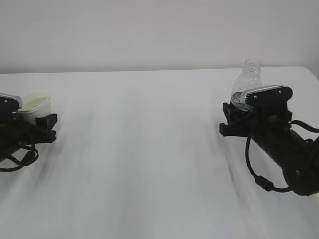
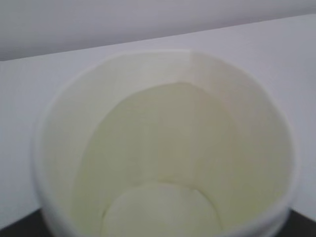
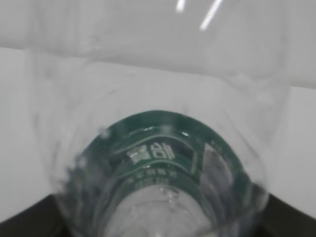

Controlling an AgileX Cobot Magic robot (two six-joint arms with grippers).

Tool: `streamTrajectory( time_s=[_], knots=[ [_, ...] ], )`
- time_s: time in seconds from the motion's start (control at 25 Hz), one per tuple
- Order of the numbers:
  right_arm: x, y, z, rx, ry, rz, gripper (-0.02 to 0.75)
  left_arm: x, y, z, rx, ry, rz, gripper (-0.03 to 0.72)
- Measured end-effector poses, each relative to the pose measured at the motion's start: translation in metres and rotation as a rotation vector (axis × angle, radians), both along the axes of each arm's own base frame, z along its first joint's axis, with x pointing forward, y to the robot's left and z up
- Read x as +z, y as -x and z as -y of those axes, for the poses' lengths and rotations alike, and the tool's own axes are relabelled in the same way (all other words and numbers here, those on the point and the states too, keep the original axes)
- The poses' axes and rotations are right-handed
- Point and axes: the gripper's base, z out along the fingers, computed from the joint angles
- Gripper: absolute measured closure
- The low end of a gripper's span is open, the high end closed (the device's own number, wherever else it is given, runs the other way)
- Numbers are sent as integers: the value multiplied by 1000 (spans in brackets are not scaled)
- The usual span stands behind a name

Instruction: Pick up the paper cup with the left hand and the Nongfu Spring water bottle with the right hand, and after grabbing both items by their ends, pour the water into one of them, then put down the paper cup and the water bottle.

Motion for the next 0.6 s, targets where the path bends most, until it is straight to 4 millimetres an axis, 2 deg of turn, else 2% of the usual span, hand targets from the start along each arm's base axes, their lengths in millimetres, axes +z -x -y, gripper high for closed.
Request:
streamTrajectory(
  time_s=[0.6],
  knots=[
    [0,0,0,0,0,1,281,-8,-4,2,-28,-14,-9,262]
  ],
)
